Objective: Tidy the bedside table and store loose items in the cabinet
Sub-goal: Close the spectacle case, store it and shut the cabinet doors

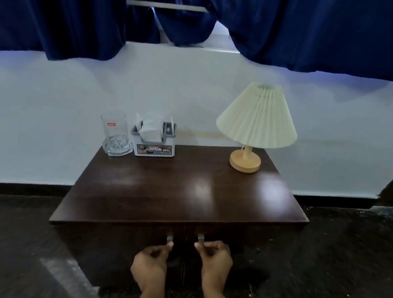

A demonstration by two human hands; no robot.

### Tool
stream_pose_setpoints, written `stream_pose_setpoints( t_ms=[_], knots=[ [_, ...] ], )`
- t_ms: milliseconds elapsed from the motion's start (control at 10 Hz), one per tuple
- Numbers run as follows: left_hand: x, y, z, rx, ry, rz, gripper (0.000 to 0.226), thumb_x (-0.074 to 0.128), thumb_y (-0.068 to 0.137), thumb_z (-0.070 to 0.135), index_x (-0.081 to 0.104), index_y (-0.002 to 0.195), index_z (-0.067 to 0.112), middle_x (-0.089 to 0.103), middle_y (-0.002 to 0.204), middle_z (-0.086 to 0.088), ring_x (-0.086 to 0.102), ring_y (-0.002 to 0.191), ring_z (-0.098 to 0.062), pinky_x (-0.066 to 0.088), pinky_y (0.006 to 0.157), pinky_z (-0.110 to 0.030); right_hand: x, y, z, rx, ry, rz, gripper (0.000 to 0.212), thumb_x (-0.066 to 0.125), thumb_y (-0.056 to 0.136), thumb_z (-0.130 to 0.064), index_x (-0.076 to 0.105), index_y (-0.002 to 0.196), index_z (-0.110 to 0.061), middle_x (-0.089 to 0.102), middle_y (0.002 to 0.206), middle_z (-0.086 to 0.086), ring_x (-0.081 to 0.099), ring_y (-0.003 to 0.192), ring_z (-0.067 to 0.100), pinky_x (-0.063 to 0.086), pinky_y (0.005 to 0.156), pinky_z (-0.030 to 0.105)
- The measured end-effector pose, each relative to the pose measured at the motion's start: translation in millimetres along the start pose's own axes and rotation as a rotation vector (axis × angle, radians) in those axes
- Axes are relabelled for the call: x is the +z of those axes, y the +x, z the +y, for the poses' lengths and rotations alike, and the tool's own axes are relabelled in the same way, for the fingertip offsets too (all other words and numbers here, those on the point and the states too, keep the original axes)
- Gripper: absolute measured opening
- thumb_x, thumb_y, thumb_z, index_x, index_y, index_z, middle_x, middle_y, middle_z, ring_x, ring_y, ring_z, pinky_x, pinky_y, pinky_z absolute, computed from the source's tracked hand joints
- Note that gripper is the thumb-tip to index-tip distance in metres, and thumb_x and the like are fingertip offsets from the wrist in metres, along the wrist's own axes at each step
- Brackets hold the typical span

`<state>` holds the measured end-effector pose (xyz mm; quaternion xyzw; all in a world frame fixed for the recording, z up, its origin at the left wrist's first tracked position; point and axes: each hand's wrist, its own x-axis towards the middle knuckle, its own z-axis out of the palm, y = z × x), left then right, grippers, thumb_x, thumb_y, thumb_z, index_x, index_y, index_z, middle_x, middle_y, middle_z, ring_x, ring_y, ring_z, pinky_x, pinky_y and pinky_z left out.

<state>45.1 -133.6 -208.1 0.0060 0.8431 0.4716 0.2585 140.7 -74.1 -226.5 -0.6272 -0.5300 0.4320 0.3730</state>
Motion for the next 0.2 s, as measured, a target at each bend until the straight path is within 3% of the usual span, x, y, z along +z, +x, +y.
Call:
stream_pose_setpoints(
  t_ms=[100, 200],
  knots=[
    [-16, 0, 24, 0.049, 0.256, -0.068, 0.021, 0.076, 0.075, 0.03, 0.075, 0.087, 0.013, 0.073, 0.087, -0.007, 0.062, 0.079, -0.02, 0.049, 0.077, -0.026, -1, -5, -21, -0.019, -0.129, -0.034, 0.016, 0.071, 0.076, -0.004, 0.057, 0.079, -0.011, 0.054, 0.099, 0.009, 0.06, 0.084, 0.023, 0.047, 0.078, 0.022],
    [-33, -25, 63, 0.195, 0.413, -0.085, 0.023, 0.068, 0.081, 0.038, 0.073, 0.095, 0.02, 0.073, 0.098, -0.004, 0.066, 0.095, -0.019, 0.047, 0.081, -0.022, -13, -19, -67, -0.035, -0.242, -0.103, 0.004, 0.057, 0.09, -0.016, 0.057, 0.088, -0.013, 0.054, 0.11, 0.012, 0.06, 0.095, 0.025, 0.042, 0.084, 0.023]
  ],
)
